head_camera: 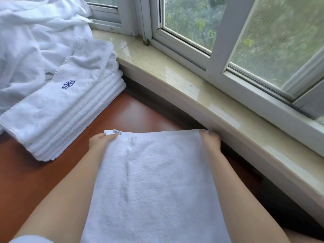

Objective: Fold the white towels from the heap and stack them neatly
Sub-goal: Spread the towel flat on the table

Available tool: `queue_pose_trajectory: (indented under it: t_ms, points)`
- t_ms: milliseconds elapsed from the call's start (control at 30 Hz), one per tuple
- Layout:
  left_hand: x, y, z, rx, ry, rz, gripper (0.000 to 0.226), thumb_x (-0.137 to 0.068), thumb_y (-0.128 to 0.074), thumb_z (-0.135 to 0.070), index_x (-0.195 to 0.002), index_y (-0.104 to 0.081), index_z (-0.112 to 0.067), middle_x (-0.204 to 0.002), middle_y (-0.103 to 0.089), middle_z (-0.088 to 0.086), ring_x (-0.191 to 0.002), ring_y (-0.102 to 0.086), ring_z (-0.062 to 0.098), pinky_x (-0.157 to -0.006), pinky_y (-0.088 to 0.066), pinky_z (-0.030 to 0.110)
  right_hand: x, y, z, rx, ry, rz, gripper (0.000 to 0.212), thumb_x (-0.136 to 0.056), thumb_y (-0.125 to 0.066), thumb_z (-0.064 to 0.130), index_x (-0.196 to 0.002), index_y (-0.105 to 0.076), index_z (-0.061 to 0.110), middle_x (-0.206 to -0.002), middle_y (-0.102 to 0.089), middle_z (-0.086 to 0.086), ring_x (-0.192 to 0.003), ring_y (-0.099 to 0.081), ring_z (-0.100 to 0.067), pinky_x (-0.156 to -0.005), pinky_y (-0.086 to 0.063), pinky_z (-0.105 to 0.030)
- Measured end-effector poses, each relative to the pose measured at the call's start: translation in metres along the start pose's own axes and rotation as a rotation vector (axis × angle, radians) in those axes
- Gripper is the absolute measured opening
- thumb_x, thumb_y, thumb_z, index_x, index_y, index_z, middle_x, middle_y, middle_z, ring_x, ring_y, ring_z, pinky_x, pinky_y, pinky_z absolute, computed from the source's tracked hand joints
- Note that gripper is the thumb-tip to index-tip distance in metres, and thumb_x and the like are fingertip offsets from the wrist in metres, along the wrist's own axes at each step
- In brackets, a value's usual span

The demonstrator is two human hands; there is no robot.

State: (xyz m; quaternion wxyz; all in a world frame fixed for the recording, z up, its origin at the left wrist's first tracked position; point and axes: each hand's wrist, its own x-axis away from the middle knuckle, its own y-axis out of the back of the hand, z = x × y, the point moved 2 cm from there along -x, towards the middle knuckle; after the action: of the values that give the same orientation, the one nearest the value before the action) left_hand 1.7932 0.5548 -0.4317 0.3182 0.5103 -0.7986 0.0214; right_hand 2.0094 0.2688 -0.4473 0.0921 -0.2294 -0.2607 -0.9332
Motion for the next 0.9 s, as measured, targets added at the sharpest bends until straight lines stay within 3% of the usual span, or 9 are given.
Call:
queue_pose_trajectory:
  t_ms: [133,233,333,400,500,600,700,833,900]
  points:
    - [0.011,0.012,-0.003,0.087,-0.134,-0.073,0.02,-0.076,-0.081,-0.022,-0.076,-0.067,-0.008,-0.082,-0.061,0.007,-0.073,-0.055,0.02,-0.071,-0.047,0.032,0.017,-0.004,-0.008,-0.152,0.017,-0.11,0.032,-0.092,-0.057,0.018,-0.062,-0.048,0.011,-0.062,-0.049,-0.005,-0.062,-0.047,-0.02,-0.065,-0.044,-0.029]
    - [0.027,0.025,-0.008,0.219,-0.155,-0.058,0.017,-0.076,-0.081,-0.023,-0.076,-0.07,-0.01,-0.082,-0.065,0.005,-0.073,-0.06,0.017,-0.075,-0.051,0.032,0.038,0.001,-0.004,-0.157,0.124,-0.144,0.042,-0.094,-0.056,0.021,-0.056,-0.039,0.014,-0.059,-0.04,0.003,-0.054,-0.035,-0.012,-0.055,-0.03,-0.024]
    - [0.05,0.039,-0.019,0.362,-0.133,0.054,0.011,-0.076,-0.081,-0.018,-0.074,-0.071,-0.013,-0.084,-0.069,0.006,-0.076,-0.066,0.017,-0.08,-0.054,0.034,0.066,0.014,0.009,-0.186,0.264,-0.18,0.026,-0.095,-0.055,0.019,-0.071,-0.058,0.009,-0.084,-0.054,0.0,-0.074,-0.048,-0.013,-0.07,-0.036,-0.025]
    - [0.067,0.051,-0.027,0.414,-0.165,0.084,0.013,-0.076,-0.081,-0.016,-0.074,-0.07,-0.012,-0.081,-0.068,0.005,-0.075,-0.065,0.016,-0.081,-0.054,0.032,0.088,0.026,0.018,-0.202,0.371,-0.209,0.019,-0.096,-0.056,0.017,-0.085,-0.066,0.004,-0.101,-0.054,-0.001,-0.088,-0.051,-0.013,-0.075,-0.034,-0.018]
    - [0.097,0.073,-0.034,0.462,-0.222,0.051,0.013,-0.078,-0.079,-0.014,-0.076,-0.067,-0.01,-0.081,-0.067,0.005,-0.078,-0.063,0.016,-0.082,-0.052,0.032,0.121,0.048,0.027,-0.283,0.487,-0.236,0.034,-0.095,-0.059,0.017,-0.062,-0.053,0.016,-0.098,-0.054,0.0,-0.079,-0.051,-0.01,-0.068,-0.033,-0.015]
    - [0.129,0.101,-0.03,0.313,-0.321,0.068,0.012,-0.08,-0.077,-0.009,-0.076,-0.065,-0.008,-0.081,-0.064,0.009,-0.082,-0.058,0.02,-0.068,-0.05,0.022,0.155,0.069,0.03,-0.381,0.518,-0.215,0.048,-0.094,-0.062,0.022,-0.052,-0.039,0.021,-0.075,-0.047,0.006,-0.062,-0.043,-0.005,-0.062,-0.033,-0.023]
    - [0.161,0.119,-0.008,-0.092,-0.425,0.134,0.009,-0.077,-0.078,-0.004,-0.08,-0.07,-0.005,-0.065,-0.064,-0.002,-0.061,-0.057,0.007,-0.047,-0.04,0.007,0.186,0.083,0.021,-0.379,0.501,-0.185,0.045,-0.094,-0.063,0.025,-0.054,-0.04,0.026,-0.067,-0.036,0.01,-0.057,-0.033,-0.007,-0.055,-0.028,-0.022]
    - [0.185,0.12,0.031,-0.392,-0.484,0.115,0.008,-0.078,-0.075,0.001,-0.086,-0.071,0.001,-0.079,-0.065,0.012,-0.075,-0.057,0.019,-0.059,-0.043,0.02,0.21,0.087,-0.019,-0.242,0.421,-0.237,0.027,-0.091,-0.066,0.027,-0.068,-0.063,0.013,-0.064,-0.049,0.003,-0.067,-0.047,-0.017,-0.065,-0.037,-0.029]
    - [0.186,0.115,0.044,-0.532,-0.467,0.128,0.01,-0.078,-0.075,-0.001,-0.088,-0.073,-0.001,-0.086,-0.067,0.01,-0.082,-0.06,0.02,-0.067,-0.046,0.027,0.213,0.084,-0.038,-0.193,0.349,-0.185,0.019,-0.086,-0.072,0.025,-0.071,-0.068,0.015,-0.07,-0.06,0.002,-0.074,-0.056,-0.019,-0.072,-0.043,-0.028]
